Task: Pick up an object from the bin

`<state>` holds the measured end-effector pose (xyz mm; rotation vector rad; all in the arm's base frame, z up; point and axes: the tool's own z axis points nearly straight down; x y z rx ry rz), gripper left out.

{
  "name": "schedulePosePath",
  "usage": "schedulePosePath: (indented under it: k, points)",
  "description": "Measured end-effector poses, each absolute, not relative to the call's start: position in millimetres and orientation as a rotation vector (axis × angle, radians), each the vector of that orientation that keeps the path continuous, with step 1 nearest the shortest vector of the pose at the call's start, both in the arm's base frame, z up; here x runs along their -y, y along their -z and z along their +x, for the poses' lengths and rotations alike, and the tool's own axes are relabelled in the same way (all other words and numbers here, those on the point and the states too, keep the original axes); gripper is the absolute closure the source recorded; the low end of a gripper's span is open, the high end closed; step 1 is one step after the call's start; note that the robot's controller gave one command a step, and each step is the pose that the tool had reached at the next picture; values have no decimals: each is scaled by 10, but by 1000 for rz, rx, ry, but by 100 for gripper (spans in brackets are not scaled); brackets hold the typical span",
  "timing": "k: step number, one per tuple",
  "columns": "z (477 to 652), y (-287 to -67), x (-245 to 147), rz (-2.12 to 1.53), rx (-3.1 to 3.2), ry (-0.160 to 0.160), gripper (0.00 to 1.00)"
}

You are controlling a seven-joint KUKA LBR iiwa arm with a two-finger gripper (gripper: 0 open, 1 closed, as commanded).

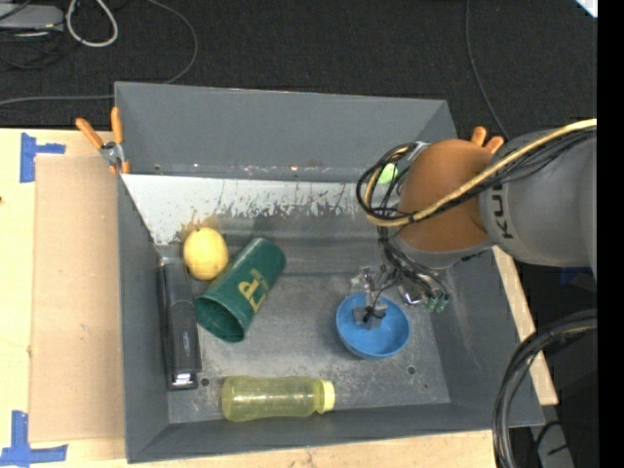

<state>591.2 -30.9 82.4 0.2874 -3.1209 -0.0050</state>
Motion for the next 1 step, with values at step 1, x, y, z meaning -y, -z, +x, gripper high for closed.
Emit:
schedulePosePath:
  k: [1]
  points:
    - [5920,-1670,375,-56,3135,4,100]
